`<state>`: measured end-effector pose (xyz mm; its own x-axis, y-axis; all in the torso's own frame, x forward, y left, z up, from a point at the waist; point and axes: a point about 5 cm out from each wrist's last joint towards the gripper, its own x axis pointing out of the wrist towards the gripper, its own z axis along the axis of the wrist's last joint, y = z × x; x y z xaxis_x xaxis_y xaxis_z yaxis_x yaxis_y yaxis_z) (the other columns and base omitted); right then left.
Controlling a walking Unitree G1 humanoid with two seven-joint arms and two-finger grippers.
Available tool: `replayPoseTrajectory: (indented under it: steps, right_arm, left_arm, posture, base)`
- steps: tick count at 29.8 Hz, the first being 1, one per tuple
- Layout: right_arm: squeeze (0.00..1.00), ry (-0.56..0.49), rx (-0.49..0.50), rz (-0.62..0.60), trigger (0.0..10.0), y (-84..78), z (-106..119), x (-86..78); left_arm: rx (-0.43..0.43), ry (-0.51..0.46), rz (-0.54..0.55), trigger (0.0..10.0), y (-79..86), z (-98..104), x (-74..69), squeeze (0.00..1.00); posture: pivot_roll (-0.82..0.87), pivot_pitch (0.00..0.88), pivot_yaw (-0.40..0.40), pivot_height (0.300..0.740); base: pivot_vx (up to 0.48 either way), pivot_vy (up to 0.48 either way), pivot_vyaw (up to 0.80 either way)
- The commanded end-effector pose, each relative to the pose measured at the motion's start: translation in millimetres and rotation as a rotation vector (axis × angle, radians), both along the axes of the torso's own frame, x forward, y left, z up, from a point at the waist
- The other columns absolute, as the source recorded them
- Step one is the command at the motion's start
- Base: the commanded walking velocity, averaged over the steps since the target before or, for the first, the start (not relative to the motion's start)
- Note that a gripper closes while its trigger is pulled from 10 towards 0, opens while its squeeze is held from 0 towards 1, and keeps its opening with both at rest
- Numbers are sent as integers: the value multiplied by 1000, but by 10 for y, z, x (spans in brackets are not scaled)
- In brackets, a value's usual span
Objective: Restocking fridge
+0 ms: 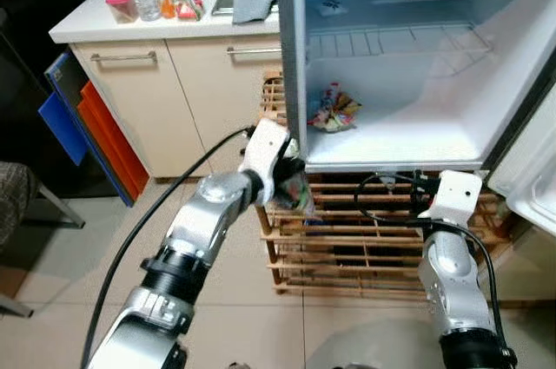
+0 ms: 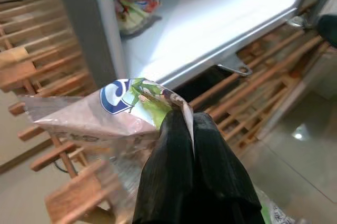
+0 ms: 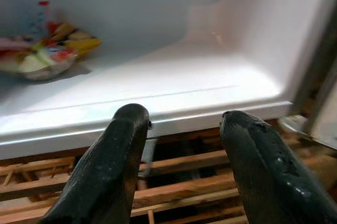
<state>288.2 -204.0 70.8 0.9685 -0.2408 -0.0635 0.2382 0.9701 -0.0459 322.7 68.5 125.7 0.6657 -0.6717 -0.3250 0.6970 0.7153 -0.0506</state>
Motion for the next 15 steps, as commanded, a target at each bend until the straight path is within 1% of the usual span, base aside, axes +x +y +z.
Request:
replayPoseTrajectory:
  steps: [1,4,5,6,7,8,10,11,13,14,15]
  right_arm:
    - [0,-14,-12,28,10000,32,72,54]
    - [0,-20,-13,20,10000,1,98,80]
    - [0,-20,-13,20,10000,1,98,80]
    - [0,-24,-13,20,10000,12,109,91]
    - [0,-24,-13,20,10000,12,109,91]
    - [0,-32,-18,21,10000,25,120,92]
    - [0,-38,-22,19,10000,27,128,87]
    - [0,-39,-22,17,10000,24,128,82]
    - [0,-38,-22,3,10000,4,123,58]
    - [0,-38,-22,3,10000,4,123,58]
    - [0,-33,-26,2,10000,2,117,53]
  left_arm:
    - [-46,-73,-46,10000,-94,232,-3,0]
    - [-127,-82,-133,10000,-299,380,-68,0]
    - [-127,-82,-133,10000,-299,380,-68,0]
    - [-154,-110,-173,10000,-407,475,-73,0]
    - [-154,-110,-173,10000,-407,475,-73,0]
    - [-159,-143,-167,10000,-445,529,-26,0]
    - [-151,-175,-139,10000,-448,560,40,0]
    - [-139,-195,-110,10000,-442,568,88,0]
    - [-123,-245,-1,10000,-427,595,253,0]
    - [-123,-245,-1,10000,-427,595,253,0]
    - [-134,-250,21,10000,-425,603,288,0]
  posture:
    - [-148,0,58,740]
    - [-149,0,57,740]
    - [-149,0,57,740]
    - [-155,0,63,740]
    - [-155,0,63,740]
    - [-161,0,67,740]
    - [-164,0,69,740]
    - [-164,0,69,740]
    - [-175,0,72,740]
    - [-175,0,72,740]
    - [-175,0,72,740]
  base:
    - [0,0,0]
    - [0,0,0]
    - [0,0,0]
    - [0,0,0]
    - [0,0,0]
    - [0,0,0]
    - [0,0,0]
    - [0,0,0]
    - [0,0,0]
    - [0,0,0]
    - [0,0,0]
